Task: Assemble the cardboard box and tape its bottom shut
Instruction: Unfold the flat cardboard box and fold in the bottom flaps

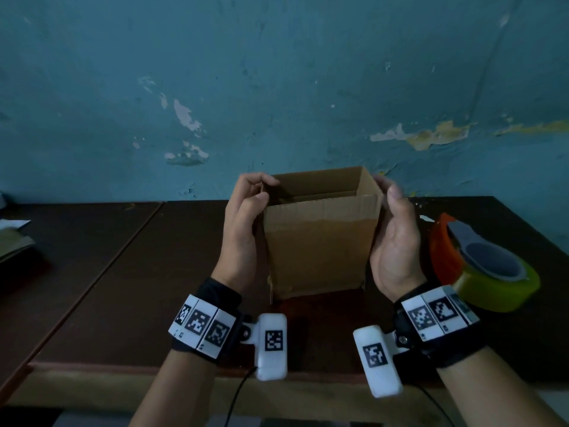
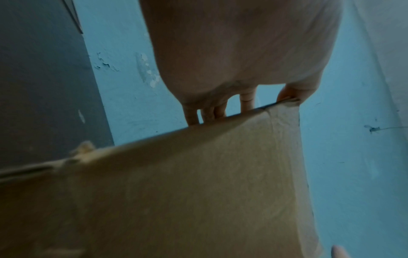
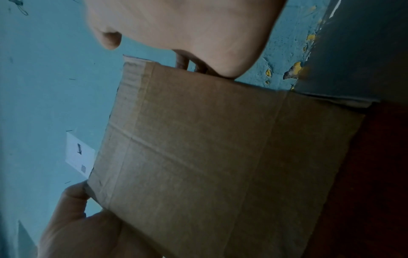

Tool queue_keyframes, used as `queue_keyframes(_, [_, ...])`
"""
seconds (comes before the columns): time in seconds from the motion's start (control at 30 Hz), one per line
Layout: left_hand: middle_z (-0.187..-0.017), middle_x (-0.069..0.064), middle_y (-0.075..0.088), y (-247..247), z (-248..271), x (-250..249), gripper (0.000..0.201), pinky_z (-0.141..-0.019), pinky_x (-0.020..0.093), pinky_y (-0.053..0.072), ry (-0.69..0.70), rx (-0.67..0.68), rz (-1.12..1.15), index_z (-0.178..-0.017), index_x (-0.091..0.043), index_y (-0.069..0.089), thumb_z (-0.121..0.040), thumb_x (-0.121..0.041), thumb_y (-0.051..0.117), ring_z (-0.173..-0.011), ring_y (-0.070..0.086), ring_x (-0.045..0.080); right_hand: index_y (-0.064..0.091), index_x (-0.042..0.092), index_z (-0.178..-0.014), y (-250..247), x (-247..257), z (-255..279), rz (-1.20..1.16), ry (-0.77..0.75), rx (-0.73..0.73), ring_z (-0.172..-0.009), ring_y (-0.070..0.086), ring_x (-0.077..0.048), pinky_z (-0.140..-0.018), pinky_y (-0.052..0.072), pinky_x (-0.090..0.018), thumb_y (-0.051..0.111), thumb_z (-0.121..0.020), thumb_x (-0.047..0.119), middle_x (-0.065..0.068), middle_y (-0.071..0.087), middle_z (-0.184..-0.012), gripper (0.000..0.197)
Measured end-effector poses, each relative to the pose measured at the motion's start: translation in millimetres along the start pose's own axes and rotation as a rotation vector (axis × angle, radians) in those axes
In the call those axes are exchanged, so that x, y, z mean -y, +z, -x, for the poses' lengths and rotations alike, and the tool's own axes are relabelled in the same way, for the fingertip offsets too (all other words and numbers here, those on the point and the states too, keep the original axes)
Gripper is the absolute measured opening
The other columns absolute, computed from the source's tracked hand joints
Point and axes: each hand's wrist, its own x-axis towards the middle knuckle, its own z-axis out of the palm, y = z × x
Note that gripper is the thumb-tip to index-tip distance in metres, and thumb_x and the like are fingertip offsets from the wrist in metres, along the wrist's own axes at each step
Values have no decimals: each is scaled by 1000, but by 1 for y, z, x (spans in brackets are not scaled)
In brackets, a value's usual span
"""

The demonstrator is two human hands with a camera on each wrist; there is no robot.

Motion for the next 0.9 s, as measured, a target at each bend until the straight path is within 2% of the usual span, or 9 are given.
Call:
queue_keyframes(0.1, [-101,14,49,-2,-4,-4,19,-80,47,34,-33,41,-20,-97,-14,55,-84,-26,50,-93,46,31,42,-7,-139,0,1,0,8,16,2,-114,62,-38,-87,57,-42,71,-74,68,-37,49,-137,103])
queue_keyframes(0.2, [-96,12,46,-3,-7,-10,17,-73,43,34,-81,81,-45,-98,-11,51,-84,-18,45,-87,42,28,44,-5,-138,-1,2,-1,36,52,-2,-121,57,-48,-97,52,-58,73,-75,66,-36,52,-134,99])
queue_keyframes(0.27, [-93,12,48,-4,-7,-14,19,-69,40,36,-103,97,-57,-100,-10,51,-83,-15,43,-83,44,26,47,-1,-135,-2,2,-3,63,56,-20,-116,61,-41,-102,45,-64,73,-80,55,-26,60,-127,83])
queue_keyframes(0.4, [-98,12,55,-6,-4,-18,24,-74,42,38,-135,130,-96,-107,-12,55,-86,-18,44,-85,51,28,49,2,-134,-7,0,-5,87,62,-19,-107,66,-26,-103,45,-61,58,-90,32,-9,66,-115,54])
queue_keyframes(0.5, [-104,6,64,-7,-2,-20,30,-76,41,46,-151,143,-146,-115,-14,60,-89,-23,46,-90,60,29,50,5,-133,-7,0,-3,90,81,-10,-109,66,-28,-103,47,-60,69,-84,44,-8,67,-116,66])
queue_keyframes(0.6, [-112,-4,71,-11,-2,-22,40,-79,34,53,-181,168,-184,-125,-20,62,-89,-29,49,-98,68,24,49,3,-134,-7,-1,-1,94,79,-10,-112,65,-31,-104,45,-63,65,-81,45,-11,66,-119,69])
queue_keyframes(0.7, [-119,2,69,-10,-2,-23,45,-85,44,52,-211,188,-180,-130,-24,60,-87,-34,51,-102,68,28,47,1,-135,-6,-2,0,95,77,-7,-110,65,-31,-102,46,-62,67,-81,47,-14,64,-120,74])
queue_keyframes(0.77, [-118,-6,70,-7,-2,-21,45,-85,40,52,-226,183,-158,-131,-23,60,-88,-33,48,-101,68,20,47,1,-134,-5,-2,0,102,81,-5,-109,64,-31,-100,48,-60,74,-77,53,-15,63,-120,82])
queue_keyframes(0.9, [-137,-6,63,-2,-2,-17,50,-101,41,49,-231,167,-139,-134,-24,62,-91,-34,39,-122,62,16,49,5,-132,-7,-5,-1,101,78,-17,-107,65,-29,-97,51,-56,64,-82,46,-14,63,-120,66])
